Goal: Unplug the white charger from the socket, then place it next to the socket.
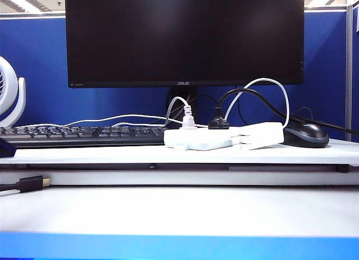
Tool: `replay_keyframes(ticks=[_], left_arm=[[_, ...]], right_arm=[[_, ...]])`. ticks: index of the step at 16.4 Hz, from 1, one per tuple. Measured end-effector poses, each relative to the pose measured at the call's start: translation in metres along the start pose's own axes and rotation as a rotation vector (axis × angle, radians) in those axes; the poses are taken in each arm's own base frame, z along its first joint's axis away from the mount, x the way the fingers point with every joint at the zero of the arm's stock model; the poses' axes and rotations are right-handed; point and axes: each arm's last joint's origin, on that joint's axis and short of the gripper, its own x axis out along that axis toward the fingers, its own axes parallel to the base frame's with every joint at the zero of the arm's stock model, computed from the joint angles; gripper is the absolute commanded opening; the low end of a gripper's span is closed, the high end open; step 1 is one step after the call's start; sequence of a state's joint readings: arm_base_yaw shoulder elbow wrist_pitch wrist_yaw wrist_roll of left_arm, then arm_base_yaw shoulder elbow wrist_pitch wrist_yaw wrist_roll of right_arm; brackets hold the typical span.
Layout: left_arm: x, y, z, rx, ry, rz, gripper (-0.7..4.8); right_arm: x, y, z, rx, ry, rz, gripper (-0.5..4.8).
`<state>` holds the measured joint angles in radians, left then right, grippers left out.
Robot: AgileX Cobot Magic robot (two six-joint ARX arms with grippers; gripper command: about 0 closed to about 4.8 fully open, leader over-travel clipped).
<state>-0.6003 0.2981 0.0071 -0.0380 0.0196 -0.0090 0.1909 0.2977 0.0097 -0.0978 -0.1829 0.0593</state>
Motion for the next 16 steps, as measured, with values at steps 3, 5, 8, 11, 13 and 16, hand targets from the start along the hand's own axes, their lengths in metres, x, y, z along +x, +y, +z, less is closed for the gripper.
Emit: replay_keyframes(ticks=[3, 5, 8, 11, 13, 16], left_arm=[[0.0, 0.0, 0.0002, 0.028, -0.002, -0.002, -0.03], [0.0, 0.0, -0.0004, 0.032, 0.004, 0.0, -0.03], [0.0, 0.0, -0.0004, 0.035, 0.004, 0.0, -0.03], [0.0, 0.0, -0.0004, 0.035, 0.004, 0.0, -0.03], [0.0, 0.0, -0.0004, 0.035, 0.004, 0.0, -0.03], [0.0, 0.0, -0.0004, 0.035, 0.004, 0.0, -0.03]], right_arm=[[0.0, 0.0, 0.0002, 0.0, -0.002, -0.001, -0.01], [0.0, -0.0006, 0.0003, -0.001, -0.004, -0.022, -0.01], [0.0, -0.0007, 0.0001, 0.0, -0.003, -0.025, -0.01], [0.0001, -0.0007, 0.0002, -0.001, -0.004, -0.024, -0.01], [0.0001, -0.0007, 0.0001, 0.0, -0.003, -0.024, -0.01], [0.0001, -0.0007, 0.0001, 0.0, -0.003, -0.024, -0.01]])
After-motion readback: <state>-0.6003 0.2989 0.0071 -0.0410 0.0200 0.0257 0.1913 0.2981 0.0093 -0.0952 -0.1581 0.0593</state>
